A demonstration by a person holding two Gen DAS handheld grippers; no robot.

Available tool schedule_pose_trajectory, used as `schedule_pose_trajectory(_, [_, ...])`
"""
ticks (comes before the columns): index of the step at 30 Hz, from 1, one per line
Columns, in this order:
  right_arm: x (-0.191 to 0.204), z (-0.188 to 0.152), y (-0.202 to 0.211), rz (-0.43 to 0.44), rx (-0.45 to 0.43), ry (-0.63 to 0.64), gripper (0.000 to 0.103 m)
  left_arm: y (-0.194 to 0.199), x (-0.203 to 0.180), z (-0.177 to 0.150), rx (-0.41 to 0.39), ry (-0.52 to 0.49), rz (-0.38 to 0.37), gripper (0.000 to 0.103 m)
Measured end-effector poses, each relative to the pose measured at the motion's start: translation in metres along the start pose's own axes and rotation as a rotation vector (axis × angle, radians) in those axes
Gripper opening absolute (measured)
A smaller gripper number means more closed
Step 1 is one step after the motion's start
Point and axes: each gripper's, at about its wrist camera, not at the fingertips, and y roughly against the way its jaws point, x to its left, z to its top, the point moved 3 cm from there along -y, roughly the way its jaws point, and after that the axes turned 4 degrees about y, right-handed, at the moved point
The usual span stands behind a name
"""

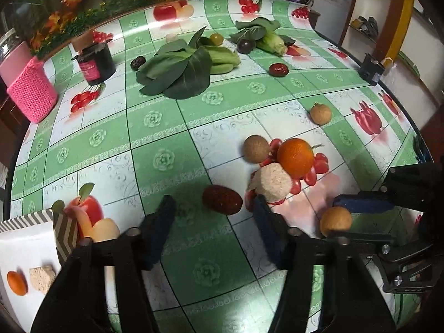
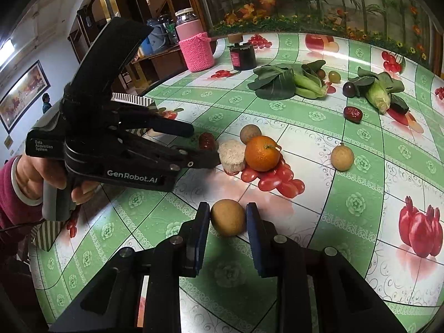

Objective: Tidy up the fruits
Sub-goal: 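Grasp a tan round fruit with the right tool while the left tool grasps a red date, then carry the red date into the tray with the left tool while the right tool drops the tan fruit there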

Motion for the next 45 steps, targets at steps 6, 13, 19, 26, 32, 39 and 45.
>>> schedule_pose_trajectory(6, [0.003,0.0,-0.004,-0.012,0.012,0.016,0.031,-0.001,-0.002,0.002,-0.006,-0.015,0.002,0.04])
schedule_pose_trajectory(13, [0.006,-0.001,-0.004,-0.043,0.022,0.025,0.027,0.001,-0.009,0.0,-0.007,-0.037,-0.018,0.026])
schedule_pose_trajectory(19, [0.009,-0.001,0.0,-0.036,0.016,0.017,0.027,0.016,-0.003,-0.012,-0.007,0.021,-0.007,0.026])
schedule_pose_trajectory(26, [0.03,0.005,0.013,-0.014,-0.02,0.034,0.027,0.06,0.011,-0.035,-0.063,0.085,0.03,0.026])
schedule_pose_trajectory(32, [0.058,0.012,0.021,0.013,-0.049,0.054,0.027,0.09,0.028,-0.062,-0.109,0.158,0.094,0.026])
schedule_pose_trajectory(39, [0.1,0.026,0.02,0.054,-0.06,0.114,0.026,0.118,0.054,-0.091,-0.145,0.211,0.188,0.026])
schedule_pose_trajectory(45, [0.136,0.04,0.011,0.094,-0.063,0.167,0.026,0.138,0.082,-0.111,-0.168,0.261,0.263,0.026])
